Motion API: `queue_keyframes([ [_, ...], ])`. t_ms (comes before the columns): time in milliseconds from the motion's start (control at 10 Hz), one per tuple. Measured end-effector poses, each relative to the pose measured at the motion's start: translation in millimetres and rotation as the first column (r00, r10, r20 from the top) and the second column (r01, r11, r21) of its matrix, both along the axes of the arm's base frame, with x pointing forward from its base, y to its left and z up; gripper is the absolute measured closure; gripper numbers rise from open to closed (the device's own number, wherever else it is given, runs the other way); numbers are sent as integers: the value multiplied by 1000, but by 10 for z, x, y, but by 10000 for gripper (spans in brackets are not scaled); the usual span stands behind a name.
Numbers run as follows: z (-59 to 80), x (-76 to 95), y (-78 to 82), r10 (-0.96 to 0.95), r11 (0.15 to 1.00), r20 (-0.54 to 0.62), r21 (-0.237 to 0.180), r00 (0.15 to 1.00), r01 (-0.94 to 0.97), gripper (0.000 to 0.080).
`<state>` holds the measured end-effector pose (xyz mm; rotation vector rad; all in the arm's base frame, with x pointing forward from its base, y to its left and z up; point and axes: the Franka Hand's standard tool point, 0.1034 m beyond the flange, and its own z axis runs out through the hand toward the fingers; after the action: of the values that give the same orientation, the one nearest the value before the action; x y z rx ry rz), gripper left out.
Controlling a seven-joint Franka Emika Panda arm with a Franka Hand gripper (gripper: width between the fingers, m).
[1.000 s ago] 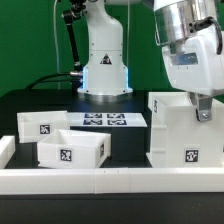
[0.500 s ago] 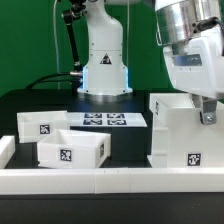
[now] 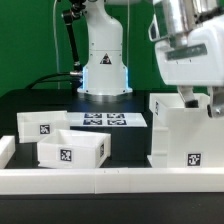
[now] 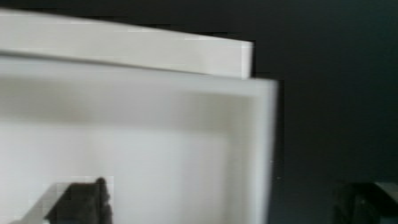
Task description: Assemble drawer
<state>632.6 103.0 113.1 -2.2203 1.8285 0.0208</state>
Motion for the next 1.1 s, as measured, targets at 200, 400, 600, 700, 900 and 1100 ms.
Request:
queue_keyframes([
  [200, 259, -238, -65, 173, 985, 45, -26, 984, -171, 155],
  [400, 411, -417, -177, 239, 971, 70, -41, 968, -237, 151],
  [600, 367, -402, -156, 273, 962, 71, -48, 959, -270, 151],
  [700, 339, -454, -184, 363, 931, 57, -61, 930, -360, 151],
  [900, 284, -558, -454, 658, 749, 27, -121, 752, -651, 151],
  [1100, 268, -562, -638, 809, 583, 36, -171, 587, -794, 151],
])
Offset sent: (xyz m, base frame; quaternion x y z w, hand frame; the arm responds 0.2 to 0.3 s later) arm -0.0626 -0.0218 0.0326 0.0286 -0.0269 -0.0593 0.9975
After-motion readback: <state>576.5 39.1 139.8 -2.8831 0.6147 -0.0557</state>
